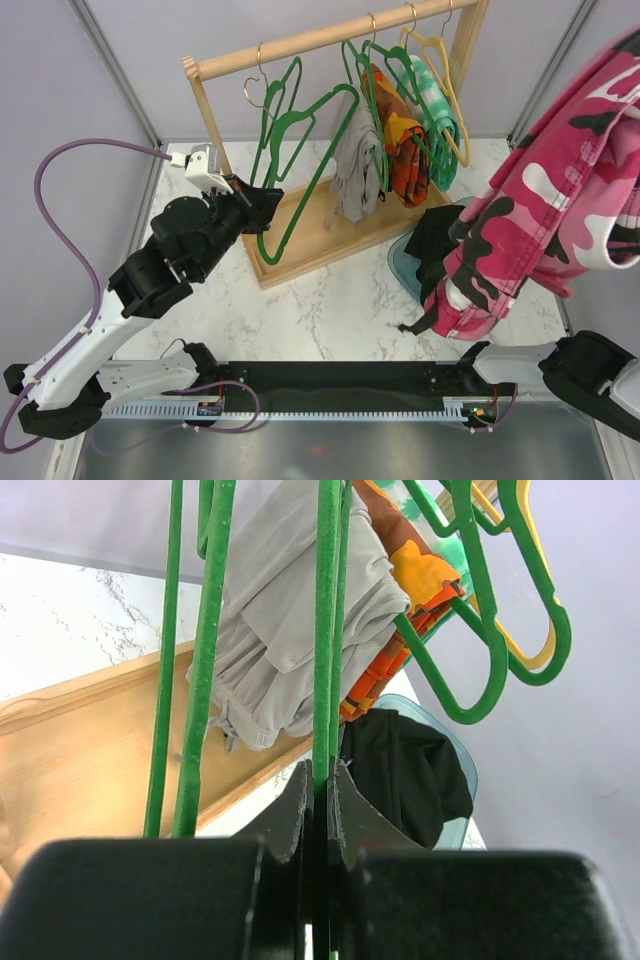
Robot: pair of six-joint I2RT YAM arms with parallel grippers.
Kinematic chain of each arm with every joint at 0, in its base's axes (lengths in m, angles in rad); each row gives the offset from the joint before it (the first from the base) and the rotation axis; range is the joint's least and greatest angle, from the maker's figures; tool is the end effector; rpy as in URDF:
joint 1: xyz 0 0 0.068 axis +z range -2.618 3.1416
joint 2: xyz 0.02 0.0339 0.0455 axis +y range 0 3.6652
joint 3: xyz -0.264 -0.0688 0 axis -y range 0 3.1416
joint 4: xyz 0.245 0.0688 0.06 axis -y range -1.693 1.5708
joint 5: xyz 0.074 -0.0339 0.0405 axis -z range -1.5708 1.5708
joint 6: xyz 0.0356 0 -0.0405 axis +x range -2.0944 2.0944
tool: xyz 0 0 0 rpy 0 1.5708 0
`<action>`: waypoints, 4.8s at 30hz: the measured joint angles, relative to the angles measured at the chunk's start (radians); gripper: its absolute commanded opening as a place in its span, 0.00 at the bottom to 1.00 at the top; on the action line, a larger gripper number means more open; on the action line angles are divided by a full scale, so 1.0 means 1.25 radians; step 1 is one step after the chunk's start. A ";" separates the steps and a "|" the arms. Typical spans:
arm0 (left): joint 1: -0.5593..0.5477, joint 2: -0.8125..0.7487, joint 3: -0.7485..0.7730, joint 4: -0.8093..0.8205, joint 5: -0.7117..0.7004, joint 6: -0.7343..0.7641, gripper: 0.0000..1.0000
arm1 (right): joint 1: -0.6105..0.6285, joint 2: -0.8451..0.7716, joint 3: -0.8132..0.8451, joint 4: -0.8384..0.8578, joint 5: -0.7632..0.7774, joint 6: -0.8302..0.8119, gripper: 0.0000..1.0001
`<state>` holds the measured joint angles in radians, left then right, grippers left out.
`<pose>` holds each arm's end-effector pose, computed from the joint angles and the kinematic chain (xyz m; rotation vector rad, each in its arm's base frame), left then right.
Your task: Remove the trousers from the hanger
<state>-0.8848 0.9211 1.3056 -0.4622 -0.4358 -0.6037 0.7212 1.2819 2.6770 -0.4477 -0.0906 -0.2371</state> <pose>0.1199 -0.1227 0.4630 -0.1044 1.6961 -0.7722 -0.0078 -0.0026 0.7071 -0.3689 0.5179 0.4961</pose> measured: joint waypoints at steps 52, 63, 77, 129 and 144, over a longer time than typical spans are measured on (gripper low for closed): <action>0.000 -0.084 0.000 -0.018 0.001 0.109 0.02 | -0.297 -0.474 -0.831 -0.031 0.160 0.010 0.00; 0.000 -0.088 0.000 -0.019 0.001 0.142 0.02 | -0.338 -0.510 -0.904 -0.031 0.170 0.031 0.00; 0.000 -0.081 0.010 -0.026 0.001 0.171 0.02 | -0.379 -0.555 -1.010 -0.031 0.224 0.054 0.00; 0.000 -0.090 0.020 -0.030 0.023 0.238 0.02 | -0.393 -0.514 -1.461 0.005 0.409 0.292 0.00; 0.000 -0.089 0.020 -0.030 0.028 0.243 0.02 | -0.698 -0.367 -1.579 0.053 0.219 0.382 0.00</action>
<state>-0.8848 0.8104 1.3308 -0.4999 -0.4004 -0.3004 -0.1509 0.8238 0.7029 -0.3809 0.1833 0.2409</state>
